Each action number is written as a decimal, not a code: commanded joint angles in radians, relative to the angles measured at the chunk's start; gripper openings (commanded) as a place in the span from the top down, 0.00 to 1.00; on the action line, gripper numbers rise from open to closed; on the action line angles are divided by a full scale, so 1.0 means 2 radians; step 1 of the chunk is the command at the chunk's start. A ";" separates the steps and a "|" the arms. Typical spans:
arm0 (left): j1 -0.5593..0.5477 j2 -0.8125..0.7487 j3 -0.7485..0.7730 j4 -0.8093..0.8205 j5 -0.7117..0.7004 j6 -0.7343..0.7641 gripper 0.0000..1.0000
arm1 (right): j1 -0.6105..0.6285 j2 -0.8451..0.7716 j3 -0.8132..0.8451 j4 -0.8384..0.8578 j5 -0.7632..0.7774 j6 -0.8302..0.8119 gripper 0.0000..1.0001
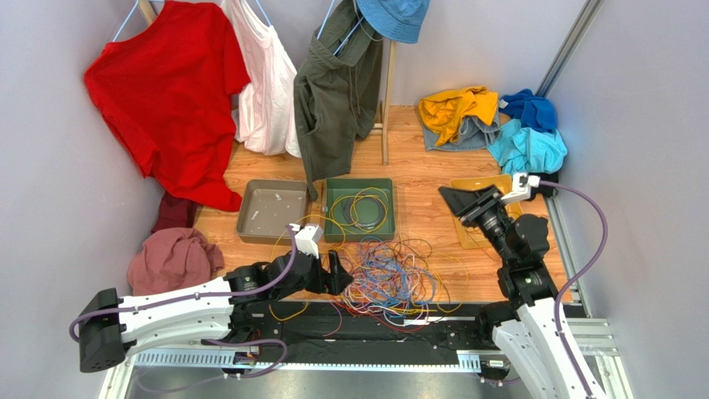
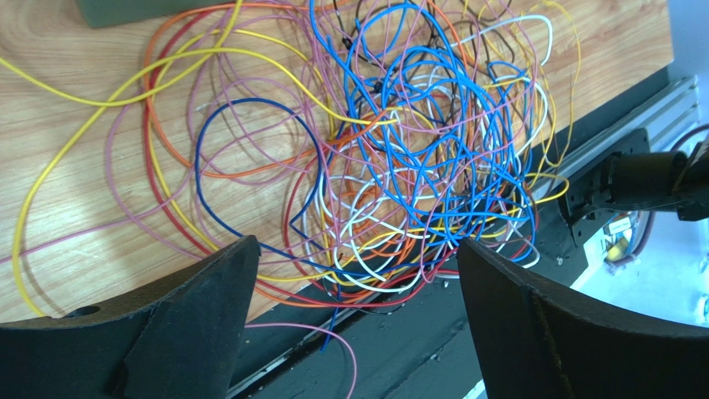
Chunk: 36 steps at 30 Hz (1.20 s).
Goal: Untangle the cables
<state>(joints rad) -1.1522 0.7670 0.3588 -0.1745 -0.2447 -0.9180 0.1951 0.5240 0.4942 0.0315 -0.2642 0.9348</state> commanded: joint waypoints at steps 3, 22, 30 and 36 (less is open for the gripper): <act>-0.001 0.065 0.028 0.055 0.039 0.023 0.01 | 0.165 -0.082 -0.025 -0.083 0.037 -0.046 0.63; -0.002 0.165 0.077 0.043 -0.013 0.041 1.00 | 0.336 -0.158 -0.076 -0.188 0.180 -0.082 0.70; -0.002 -0.026 0.199 -0.118 -0.061 0.126 1.00 | 0.337 -0.194 -0.081 -0.204 0.174 -0.082 0.71; -0.002 -0.047 0.360 -0.203 -0.082 0.200 1.00 | 0.357 -0.159 -0.062 -0.170 0.152 -0.101 0.71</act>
<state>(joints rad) -1.1526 0.6575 0.9115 -0.4423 -0.3573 -0.6571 0.8692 0.1589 0.3111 -0.3740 0.0692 0.7773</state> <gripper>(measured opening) 0.009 0.288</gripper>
